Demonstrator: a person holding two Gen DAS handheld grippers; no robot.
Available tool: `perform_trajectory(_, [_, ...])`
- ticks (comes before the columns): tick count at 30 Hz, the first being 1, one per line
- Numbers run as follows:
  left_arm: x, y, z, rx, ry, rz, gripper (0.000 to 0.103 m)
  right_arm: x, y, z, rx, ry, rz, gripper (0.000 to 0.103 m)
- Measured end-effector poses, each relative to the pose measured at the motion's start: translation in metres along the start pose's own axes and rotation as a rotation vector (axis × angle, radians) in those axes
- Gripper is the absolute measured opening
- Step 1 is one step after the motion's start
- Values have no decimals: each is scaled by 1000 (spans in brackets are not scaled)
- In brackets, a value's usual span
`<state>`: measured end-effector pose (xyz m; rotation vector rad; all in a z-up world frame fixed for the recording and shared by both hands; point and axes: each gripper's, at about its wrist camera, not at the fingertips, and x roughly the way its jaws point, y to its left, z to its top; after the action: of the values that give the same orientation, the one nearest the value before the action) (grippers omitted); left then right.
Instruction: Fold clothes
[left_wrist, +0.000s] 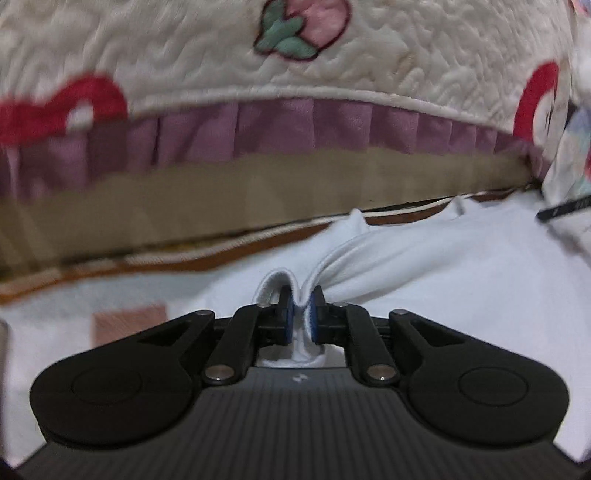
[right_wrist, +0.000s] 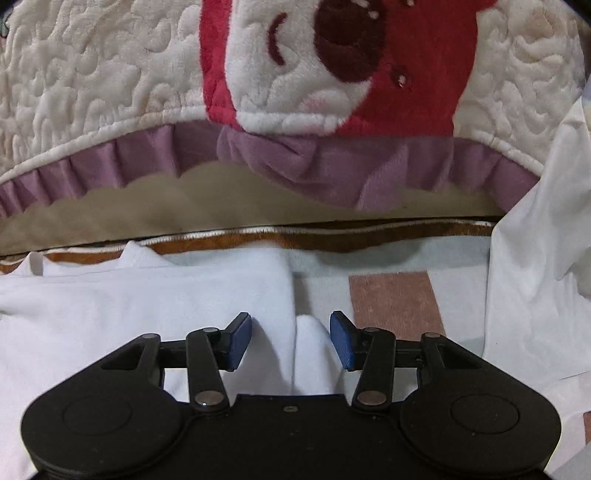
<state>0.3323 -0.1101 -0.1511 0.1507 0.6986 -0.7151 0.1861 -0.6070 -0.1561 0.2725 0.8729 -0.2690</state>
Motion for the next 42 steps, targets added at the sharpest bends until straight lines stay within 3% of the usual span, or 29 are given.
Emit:
perform_trajectory(4, [3, 5, -5, -14, 19, -46, 12, 5, -7, 3, 8, -5, 34, 53])
perform_trajectory(7, [7, 6, -5, -9, 48, -59, 26, 12, -4, 7, 11, -6, 61, 54])
perform_trajectory(9, [12, 5, -3, 20, 59, -54, 26, 19, 5, 11, 0, 1, 91, 60])
perform_trajectory(10, [12, 2, -3, 49, 63, -43, 21, 22, 10, 12, -6, 5, 106, 60])
perform_trajectory(11, [13, -2, -1, 83, 68, -26, 2, 25, 15, 14, -11, 9, 121, 60])
perform_trajectory(12, [15, -6, 0, 117, 74, -9, 2, 28, 19, 15, -17, 12, 136, 56])
perform_trajectory(13, [14, -9, 3, 129, 75, 5, 2, 32, 24, 17, -23, 16, 151, 14])
perform_trajectory(16, [-4, -13, 15, 116, 14, 37, 2, 21, 36, 20, -88, -52, 159, 13])
perform_trajectory(21, [-9, -3, 37, 22, -46, 91, 2, 21, 45, 24, -90, -66, 45, 10])
perform_trajectory(24, [21, -4, 41, 4, 4, 148, 6, 20, 50, 27, -90, -73, -25, 13])
perform_trajectory(26, [30, -7, 33, 14, 52, 191, 16, 20, 54, 28, -90, -78, -71, 23])
perform_trajectory(29, [43, -13, 22, 29, 123, 255, 21, 20, 59, 31, -90, -85, -141, 31])
perform_trajectory(31, [12, -23, 12, 10, 78, 268, 35, 1, 58, 11, -27, -107, -109, 35])
perform_trajectory(32, [-3, -28, 8, 0, 56, 274, 41, -13, 55, -3, 18, -110, -47, 35])
perform_trajectory(34, [-34, -34, -9, -65, 46, 217, 42, -45, 53, -34, 76, -118, 68, 35])
perform_trajectory(36, [-61, -32, -30, -130, 55, 175, 42, -76, 49, -67, 78, -131, 105, 43])
perform_trajectory(38, [-73, -23, -56, -194, 87, 222, 44, -104, 40, -97, 99, -143, 119, 47])
perform_trajectory(42, [-86, -9, -83, -309, 151, 304, 43, -131, 8, -145, 276, -141, 131, 47])
